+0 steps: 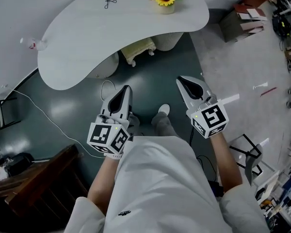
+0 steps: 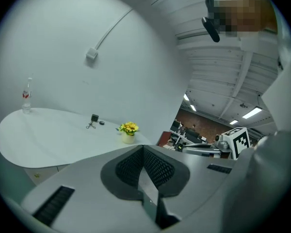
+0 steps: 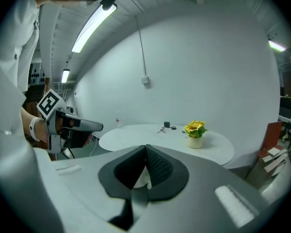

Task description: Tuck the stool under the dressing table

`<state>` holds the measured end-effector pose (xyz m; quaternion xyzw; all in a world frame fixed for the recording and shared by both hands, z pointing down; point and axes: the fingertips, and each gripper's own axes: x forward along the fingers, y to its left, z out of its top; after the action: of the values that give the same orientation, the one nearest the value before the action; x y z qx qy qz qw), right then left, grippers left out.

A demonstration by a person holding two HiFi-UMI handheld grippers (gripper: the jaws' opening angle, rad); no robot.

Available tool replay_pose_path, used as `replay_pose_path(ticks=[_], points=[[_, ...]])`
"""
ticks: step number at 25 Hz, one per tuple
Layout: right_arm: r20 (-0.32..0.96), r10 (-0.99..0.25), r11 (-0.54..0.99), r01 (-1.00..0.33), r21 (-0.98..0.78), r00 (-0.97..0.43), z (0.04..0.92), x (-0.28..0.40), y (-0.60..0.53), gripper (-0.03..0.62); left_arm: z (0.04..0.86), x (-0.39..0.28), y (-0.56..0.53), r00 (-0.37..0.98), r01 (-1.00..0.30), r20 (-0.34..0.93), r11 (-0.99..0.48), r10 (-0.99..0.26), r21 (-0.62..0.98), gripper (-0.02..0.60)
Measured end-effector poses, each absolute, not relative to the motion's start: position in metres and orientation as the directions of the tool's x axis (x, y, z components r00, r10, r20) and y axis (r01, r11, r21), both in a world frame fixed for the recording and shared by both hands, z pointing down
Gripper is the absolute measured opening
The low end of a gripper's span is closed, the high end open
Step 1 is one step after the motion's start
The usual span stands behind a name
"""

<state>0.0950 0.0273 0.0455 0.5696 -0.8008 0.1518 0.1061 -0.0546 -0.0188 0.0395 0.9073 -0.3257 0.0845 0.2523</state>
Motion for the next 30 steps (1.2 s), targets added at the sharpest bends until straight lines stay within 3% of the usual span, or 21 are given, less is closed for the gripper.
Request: replay_pose_path(ticks=[13,20,30], points=[[0.233,-0.945,0.238,-0.971,0.011,-0.229,-0.042,0.123,0.094,0.011,-0.052,-0.042,0.008,0.797,-0.603,0.215,-0.733,-0.564,0.313,0.009],[0.163,-0.976,0.143,-0.99,0.0,-0.142,-0.064,0.146,0.124,0.011,-0.066,-0.039,0.024,0.8,-0.6,0.187,-0.747,-0.571,0.287,0.009],[0.141,-0.981,0.129,-0.991,-0.031,-0.132,-0.065,0.144,0.134,0.011,-0.067,-0.029,0.039,0.806,-0.59,0.161,-0.75,-0.57,0.298,0.009]])
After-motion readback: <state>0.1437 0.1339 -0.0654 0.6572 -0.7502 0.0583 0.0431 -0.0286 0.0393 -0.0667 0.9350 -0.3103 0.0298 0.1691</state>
